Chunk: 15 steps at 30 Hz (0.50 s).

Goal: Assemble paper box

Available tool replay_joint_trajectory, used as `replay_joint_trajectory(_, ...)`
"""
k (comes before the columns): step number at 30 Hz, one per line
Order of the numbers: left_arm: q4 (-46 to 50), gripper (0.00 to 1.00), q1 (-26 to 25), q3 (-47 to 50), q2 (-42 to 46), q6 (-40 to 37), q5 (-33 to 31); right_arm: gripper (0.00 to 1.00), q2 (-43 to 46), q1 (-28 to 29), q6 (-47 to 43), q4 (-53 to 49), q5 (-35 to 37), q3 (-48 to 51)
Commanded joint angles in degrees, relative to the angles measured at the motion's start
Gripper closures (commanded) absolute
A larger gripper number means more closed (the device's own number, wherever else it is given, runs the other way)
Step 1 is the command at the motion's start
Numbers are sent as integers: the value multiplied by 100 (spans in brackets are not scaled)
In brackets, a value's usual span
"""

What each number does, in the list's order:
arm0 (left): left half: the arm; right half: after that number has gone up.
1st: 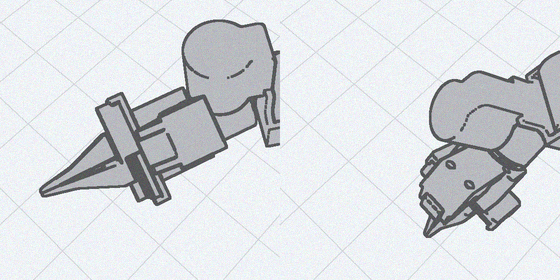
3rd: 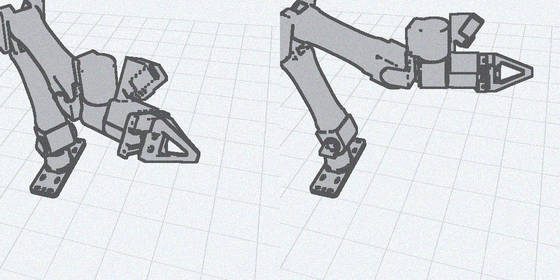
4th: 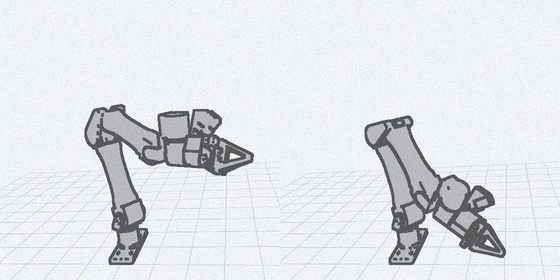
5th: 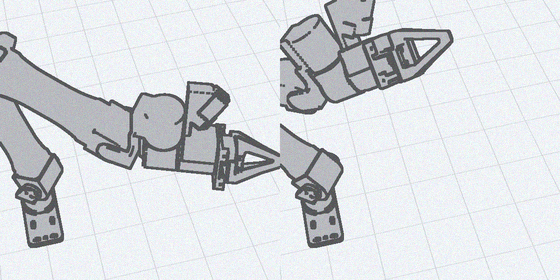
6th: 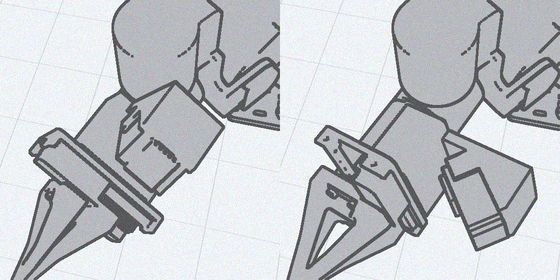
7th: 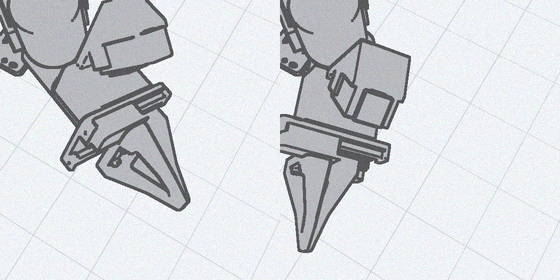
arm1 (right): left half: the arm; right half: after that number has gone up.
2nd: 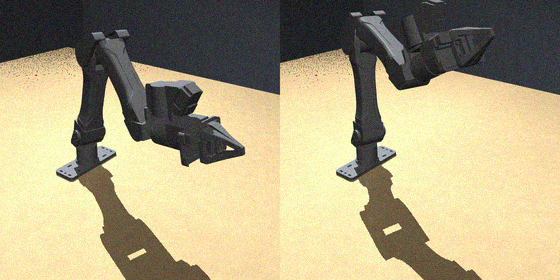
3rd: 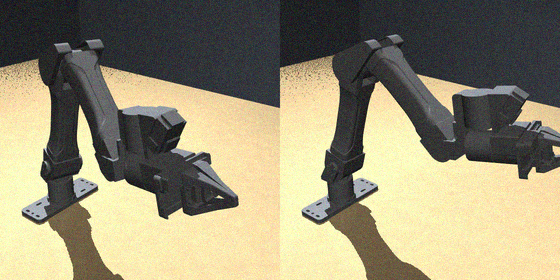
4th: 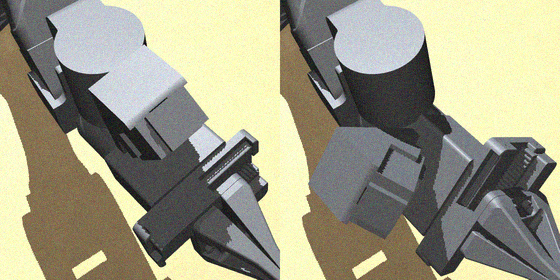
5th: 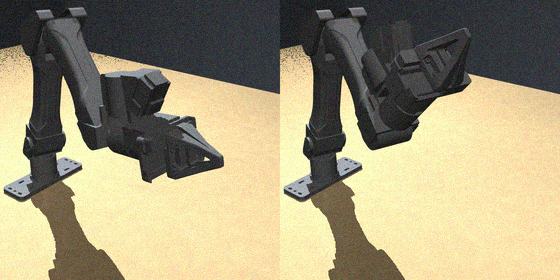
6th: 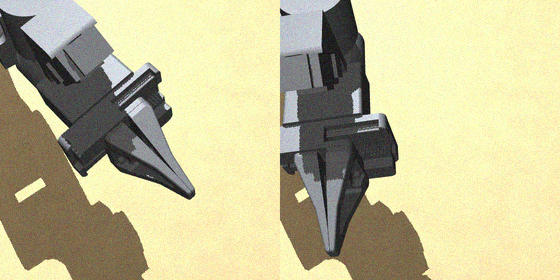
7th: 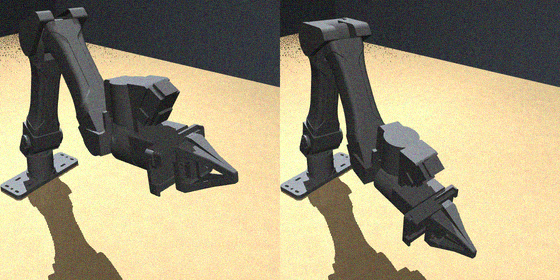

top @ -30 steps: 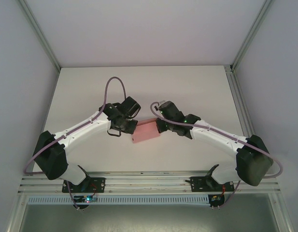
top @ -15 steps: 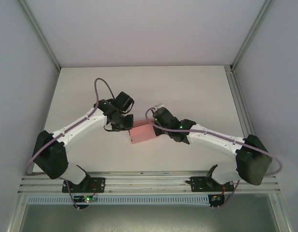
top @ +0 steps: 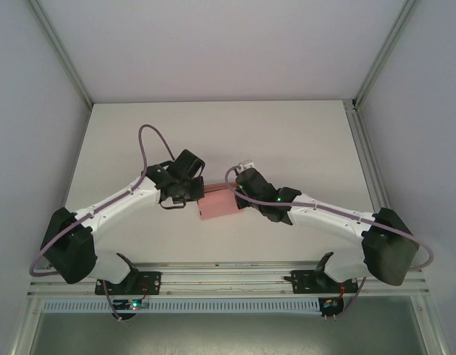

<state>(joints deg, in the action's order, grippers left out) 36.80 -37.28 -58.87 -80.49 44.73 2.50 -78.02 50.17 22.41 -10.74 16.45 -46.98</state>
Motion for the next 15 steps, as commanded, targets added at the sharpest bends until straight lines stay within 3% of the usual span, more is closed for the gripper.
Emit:
replay_joint_trajectory(1,-442,100,-522,653,-108,46,-183,100,30,194,183,-100,-422,321)
replay_joint_trajectory(6,-1138,99,-1004,1389,-13,254,-325,100,272,337,128,469,-343,871)
replay_joint_trajectory(10,-1002,96,-1291,1410,122,194,-495,100,598,470,144,636,-7,1271)
replay_joint_trajectory(15,-914,78,-1355,1260,464,85,-250,100,1044,513,171,953,236,1642)
